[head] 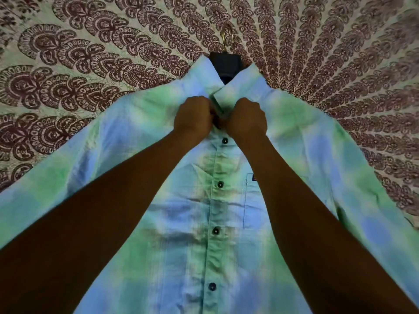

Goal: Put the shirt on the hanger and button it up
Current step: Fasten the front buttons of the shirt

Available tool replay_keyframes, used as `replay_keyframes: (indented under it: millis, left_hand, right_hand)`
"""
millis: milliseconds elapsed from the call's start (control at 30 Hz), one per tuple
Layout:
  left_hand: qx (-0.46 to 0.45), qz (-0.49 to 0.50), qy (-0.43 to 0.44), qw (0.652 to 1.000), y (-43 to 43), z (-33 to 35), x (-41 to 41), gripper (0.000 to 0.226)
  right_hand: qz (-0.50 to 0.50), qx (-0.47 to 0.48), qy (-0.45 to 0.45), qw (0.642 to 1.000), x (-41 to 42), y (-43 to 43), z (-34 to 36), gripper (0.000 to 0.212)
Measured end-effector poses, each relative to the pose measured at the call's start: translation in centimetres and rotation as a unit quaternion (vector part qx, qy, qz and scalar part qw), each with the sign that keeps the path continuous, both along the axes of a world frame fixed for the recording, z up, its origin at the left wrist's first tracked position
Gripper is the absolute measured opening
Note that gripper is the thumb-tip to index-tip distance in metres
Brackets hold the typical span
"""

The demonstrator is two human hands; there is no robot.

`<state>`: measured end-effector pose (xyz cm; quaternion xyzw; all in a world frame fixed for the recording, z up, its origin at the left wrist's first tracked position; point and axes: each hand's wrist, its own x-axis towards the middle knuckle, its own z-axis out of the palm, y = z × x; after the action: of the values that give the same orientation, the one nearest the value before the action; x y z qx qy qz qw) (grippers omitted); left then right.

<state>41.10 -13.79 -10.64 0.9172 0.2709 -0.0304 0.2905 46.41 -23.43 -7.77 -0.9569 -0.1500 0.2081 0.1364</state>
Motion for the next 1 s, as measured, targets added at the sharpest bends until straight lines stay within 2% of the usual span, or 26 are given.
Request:
replay_keyframes:
  millis: [167,267,333,367,433,467,500,567,667,733,833,933,1000]
  left_hand:
    - [-0.035,0.022,0.036,0.998,0.6,-0.2,0.9,0.021]
    - [0.003,0.028,0.043,0.999,0.1,-0.4,1.4,0.022]
    - [0.017,0.031,0.043,0.998,0.0,-0.4,1.6,0.022]
    - [0.016,0.029,0.046,0.998,-0.1,-0.3,1.6,0.023]
    - [-0.002,0.03,0.047,0.998,-0.1,-0.2,1.6,0.023]
    - [-0.013,0.034,0.046,0.998,-0.3,-0.3,1.6,0.023]
    - [-0.021,0.04,0.044,0.998,-0.5,-0.3,1.5,0.024]
    - [-0.023,0.049,0.036,0.998,-1.1,-0.3,1.3,0.023]
    - [-0.009,0.056,0.017,0.998,-1.7,0.0,1.3,0.024]
    - [-0.003,0.051,0.029,0.998,-1.6,0.3,1.6,0.024]
    - [-0.017,0.04,0.04,0.998,-1.4,0.3,1.8,0.025]
    - [-0.024,0.041,0.032,0.998,-1.7,0.2,1.9,0.026]
    - [-0.034,0.059,0.024,0.997,-1.6,0.2,1.9,0.025]
  right_hand:
    - [0.012,-0.042,0.008,0.999,1.5,1.2,0.4,0.038]
    - [-0.022,0.001,0.014,1.0,1.9,0.5,0.1,0.029]
    - [-0.078,0.079,0.051,0.993,1.9,-0.6,-0.6,0.019]
    - [-0.132,0.151,0.1,0.975,1.9,-1.2,-0.9,0.019]
    - [-0.247,0.312,0.224,0.889,1.3,-2.3,-0.7,0.022]
    - [-0.27,0.359,0.26,0.855,1.0,-2.8,-0.5,0.027]
    - [-0.269,0.38,0.277,0.841,0.9,-3.1,-0.3,0.029]
    - [-0.24,0.37,0.269,0.856,0.7,-3.2,-0.1,0.028]
    - [-0.164,0.283,0.208,0.922,1.1,-2.3,-0.5,0.015]
    - [-0.106,0.204,0.159,0.96,1.6,-1.4,-0.7,0.028]
    - [-0.086,0.139,0.154,0.974,2.8,-0.5,-1.0,0.046]
    - [-0.032,0.08,0.137,0.987,3.5,0.0,-1.4,0.039]
    - [0.011,0.054,0.061,0.997,3.1,0.2,-1.5,0.033]
